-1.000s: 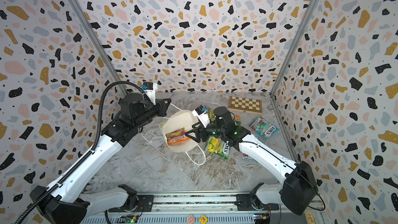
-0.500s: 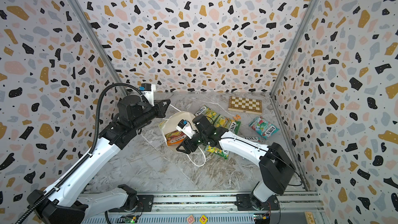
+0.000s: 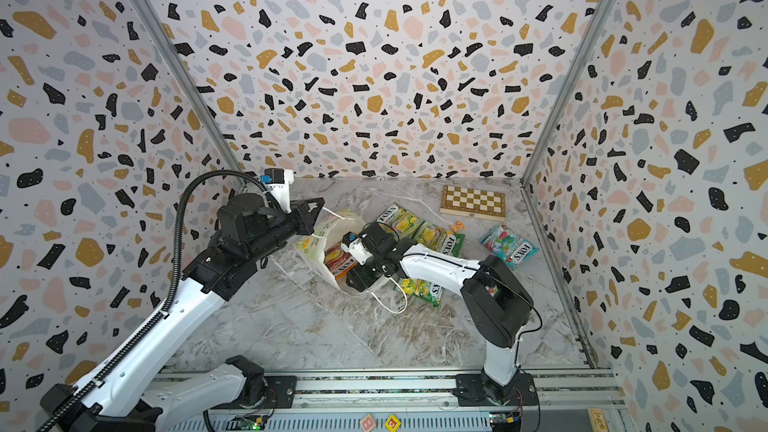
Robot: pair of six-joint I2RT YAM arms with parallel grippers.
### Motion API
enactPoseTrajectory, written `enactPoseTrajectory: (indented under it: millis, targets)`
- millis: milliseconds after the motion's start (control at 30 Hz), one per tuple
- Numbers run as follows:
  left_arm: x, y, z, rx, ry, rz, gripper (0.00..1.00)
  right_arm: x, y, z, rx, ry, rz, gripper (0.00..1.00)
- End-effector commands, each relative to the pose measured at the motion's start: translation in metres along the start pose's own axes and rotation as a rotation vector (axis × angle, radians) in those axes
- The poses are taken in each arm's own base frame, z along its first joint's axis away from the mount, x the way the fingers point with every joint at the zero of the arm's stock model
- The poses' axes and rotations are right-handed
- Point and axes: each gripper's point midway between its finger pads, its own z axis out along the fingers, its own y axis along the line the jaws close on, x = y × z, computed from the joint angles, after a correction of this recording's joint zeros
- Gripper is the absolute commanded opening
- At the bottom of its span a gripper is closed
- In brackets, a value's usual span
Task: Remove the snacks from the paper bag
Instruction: 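Close the right gripper on the orange Fruits packet inside the bag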
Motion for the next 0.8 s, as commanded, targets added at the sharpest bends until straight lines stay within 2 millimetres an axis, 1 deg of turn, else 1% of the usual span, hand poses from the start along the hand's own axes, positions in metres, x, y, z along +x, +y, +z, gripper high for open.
enactPoseTrajectory:
  millis: [0, 200, 367, 467, 633, 767]
  targets:
    - [-0.016, -0.005, -0.006, 0.020, -0.086, -0.023, 0.00, -0.003, -0.013, -0.003, 0.087, 0.017, 0.066, 0.71]
    - [-0.013, -0.003, -0.003, 0.015, -0.105, -0.051, 0.00, -0.006, -0.016, 0.006, 0.082, 0.016, 0.216, 0.71]
    - [-0.011, -0.004, 0.002, 0.023, -0.103, -0.060, 0.00, -0.009, -0.017, 0.015, -0.027, 0.003, 0.379, 0.70]
    - [-0.010, -0.008, 0.006, 0.039, -0.096, -0.059, 0.00, -0.016, -0.019, 0.017, -0.068, -0.033, 0.457, 0.69]
    - [-0.010, -0.016, 0.012, 0.064, -0.085, -0.056, 0.00, -0.031, -0.014, 0.021, -0.156, -0.097, 0.563, 0.67]
    - [-0.011, -0.021, 0.016, 0.082, -0.078, -0.054, 0.00, -0.033, -0.015, 0.029, -0.167, -0.106, 0.623, 0.64]
